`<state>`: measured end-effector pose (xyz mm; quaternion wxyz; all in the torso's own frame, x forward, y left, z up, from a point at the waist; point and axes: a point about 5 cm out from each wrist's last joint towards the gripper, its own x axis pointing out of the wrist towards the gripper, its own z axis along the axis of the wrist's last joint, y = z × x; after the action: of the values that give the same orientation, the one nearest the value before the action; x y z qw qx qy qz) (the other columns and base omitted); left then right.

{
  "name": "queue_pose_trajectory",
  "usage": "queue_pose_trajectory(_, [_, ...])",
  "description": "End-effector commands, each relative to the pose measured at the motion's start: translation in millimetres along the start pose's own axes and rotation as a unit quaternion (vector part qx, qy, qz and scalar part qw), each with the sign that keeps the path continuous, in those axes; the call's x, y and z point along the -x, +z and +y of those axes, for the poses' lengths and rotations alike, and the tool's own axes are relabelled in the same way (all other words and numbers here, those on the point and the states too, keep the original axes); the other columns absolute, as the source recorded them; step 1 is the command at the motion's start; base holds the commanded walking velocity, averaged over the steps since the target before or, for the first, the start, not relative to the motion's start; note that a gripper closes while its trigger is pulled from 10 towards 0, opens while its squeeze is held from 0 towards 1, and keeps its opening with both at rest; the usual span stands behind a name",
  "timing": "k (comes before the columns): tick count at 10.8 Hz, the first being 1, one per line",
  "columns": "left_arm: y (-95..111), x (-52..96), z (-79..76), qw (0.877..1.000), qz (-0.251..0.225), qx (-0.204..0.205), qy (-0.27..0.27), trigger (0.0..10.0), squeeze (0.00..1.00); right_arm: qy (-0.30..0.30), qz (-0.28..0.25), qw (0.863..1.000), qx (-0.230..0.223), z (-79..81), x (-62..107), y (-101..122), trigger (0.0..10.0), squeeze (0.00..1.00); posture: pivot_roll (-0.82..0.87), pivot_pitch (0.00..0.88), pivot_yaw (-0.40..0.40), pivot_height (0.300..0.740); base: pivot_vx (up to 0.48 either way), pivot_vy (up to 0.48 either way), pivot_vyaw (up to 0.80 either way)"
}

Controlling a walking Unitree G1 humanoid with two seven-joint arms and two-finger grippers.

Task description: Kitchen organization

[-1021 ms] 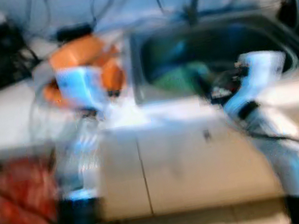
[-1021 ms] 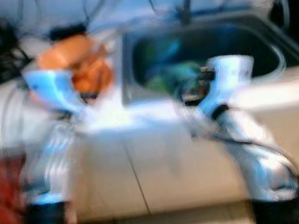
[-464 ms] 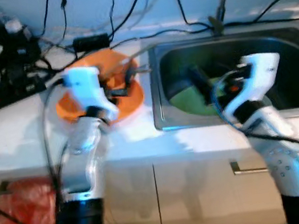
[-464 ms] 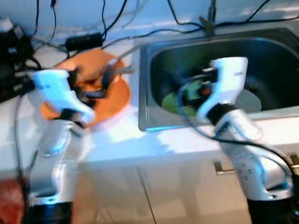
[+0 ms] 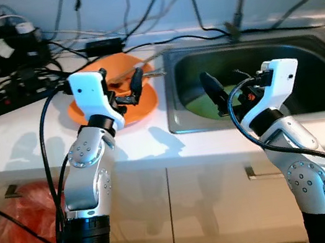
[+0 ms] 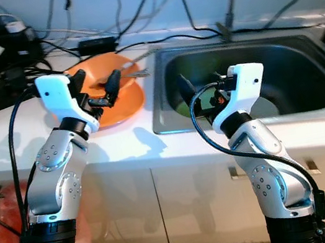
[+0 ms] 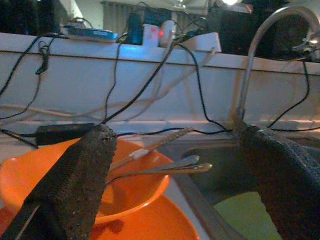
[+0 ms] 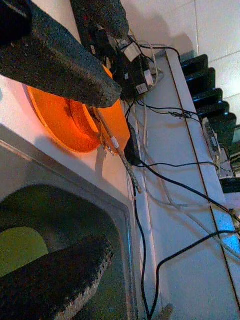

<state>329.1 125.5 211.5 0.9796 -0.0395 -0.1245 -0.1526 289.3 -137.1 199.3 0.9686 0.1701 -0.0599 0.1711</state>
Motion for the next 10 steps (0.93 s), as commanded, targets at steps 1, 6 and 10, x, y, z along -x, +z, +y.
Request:
queue_pose_trajectory(1, [2.5,-2.7,-0.7,1.0,0.0,-0.005,0.0,10.0,0.0,0.003,-0.002,1.0,-0.002,0.7,-0.8,1.6,10.0,0.0,0.0,0.0,-0.007,0.74,0.0,0.0,0.0])
queue_pose_trajectory(6, [1.3,-5.5,2.4,1.0,0.008,-0.013,0.001,10.0,0.0,0.014,0.011,1.0,-0.01,3.3,1.7,-1.1,10.0,0.0,0.0,0.0,-0.014,0.74,0.0,0.0,0.0])
queue_pose_trajectory(10, [-2.0,-4.6,1.3,0.999,0.021,-0.025,-0.003,10.0,0.0,0.009,0.03,0.999,-0.014,3.5,6.0,-8.5,10.0,0.0,0.01,0.021,-0.025,0.74,0.0,0.0,0.0])
